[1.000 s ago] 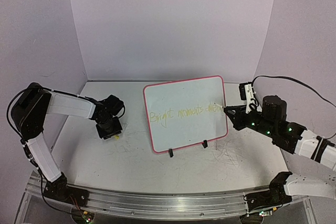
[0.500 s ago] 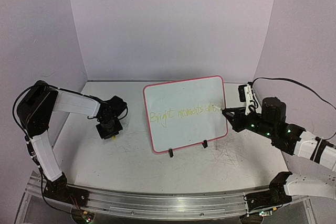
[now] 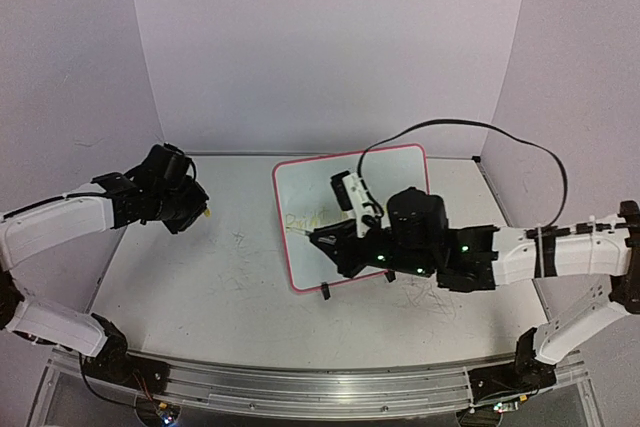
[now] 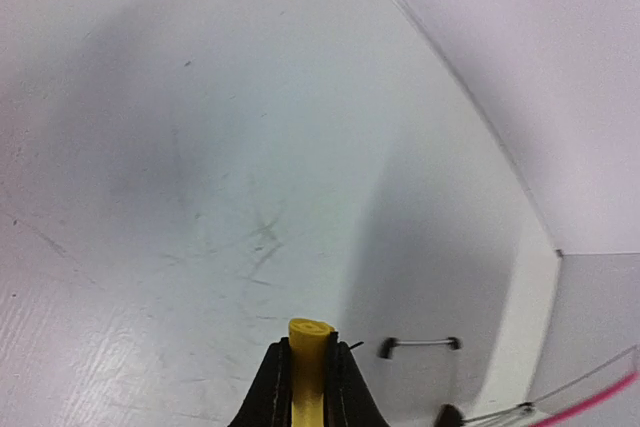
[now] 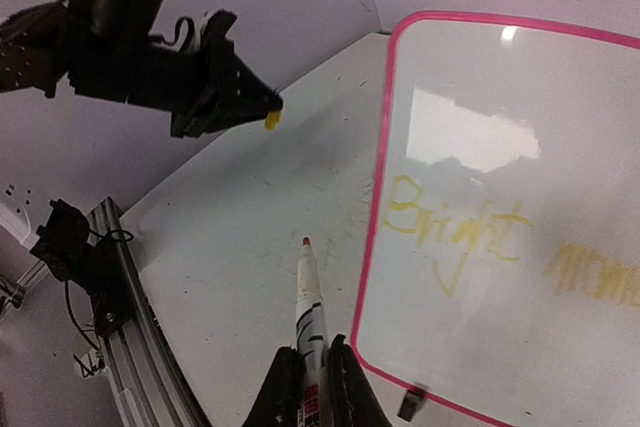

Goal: Write a sentence on the whiteboard
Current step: Pick up the pen cap from the center of the board, then insert the whiteboard marker without the cap into the pen cap.

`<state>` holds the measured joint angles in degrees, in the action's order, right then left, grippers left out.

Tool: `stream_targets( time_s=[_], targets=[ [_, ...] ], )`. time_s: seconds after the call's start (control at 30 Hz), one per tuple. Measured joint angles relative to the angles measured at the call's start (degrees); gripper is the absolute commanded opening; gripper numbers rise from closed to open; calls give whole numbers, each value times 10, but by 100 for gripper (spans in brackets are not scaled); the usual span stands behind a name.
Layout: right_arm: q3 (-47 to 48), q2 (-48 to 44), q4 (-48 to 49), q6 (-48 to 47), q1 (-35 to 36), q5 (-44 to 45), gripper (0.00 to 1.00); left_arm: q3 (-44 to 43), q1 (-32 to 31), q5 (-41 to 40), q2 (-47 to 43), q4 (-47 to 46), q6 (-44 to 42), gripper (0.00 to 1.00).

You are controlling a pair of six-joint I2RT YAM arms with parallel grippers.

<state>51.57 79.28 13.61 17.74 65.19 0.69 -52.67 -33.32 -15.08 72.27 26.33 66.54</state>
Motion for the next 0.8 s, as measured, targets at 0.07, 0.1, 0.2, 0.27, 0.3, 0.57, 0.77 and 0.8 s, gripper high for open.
stream_targets(
  time_s=[0.07,0.1,0.2,0.27,0.3,0.57,0.77,0.8],
  targets=[
    [54,61,15,-1,38,29,0,0,0,6,-39,-22,20,0],
    [78,86,24,-1,51,41,0,0,0,11,-50,-30,30,0],
    [144,153,50,1,78,65,0,1,0,24,-68,-47,58,0],
    [179,186,60,3,80,75,0,8,0,32,-73,-58,75,0],
    [198,203,65,3,80,78,0,13,0,35,-77,-62,84,0],
    [293,295,81,4,77,101,0,42,0,69,-98,-79,130,0],
    [337,339,71,9,77,127,0,48,0,88,-112,-95,151,0],
    [342,343,68,10,77,132,0,48,0,91,-113,-98,154,0]
  ],
)
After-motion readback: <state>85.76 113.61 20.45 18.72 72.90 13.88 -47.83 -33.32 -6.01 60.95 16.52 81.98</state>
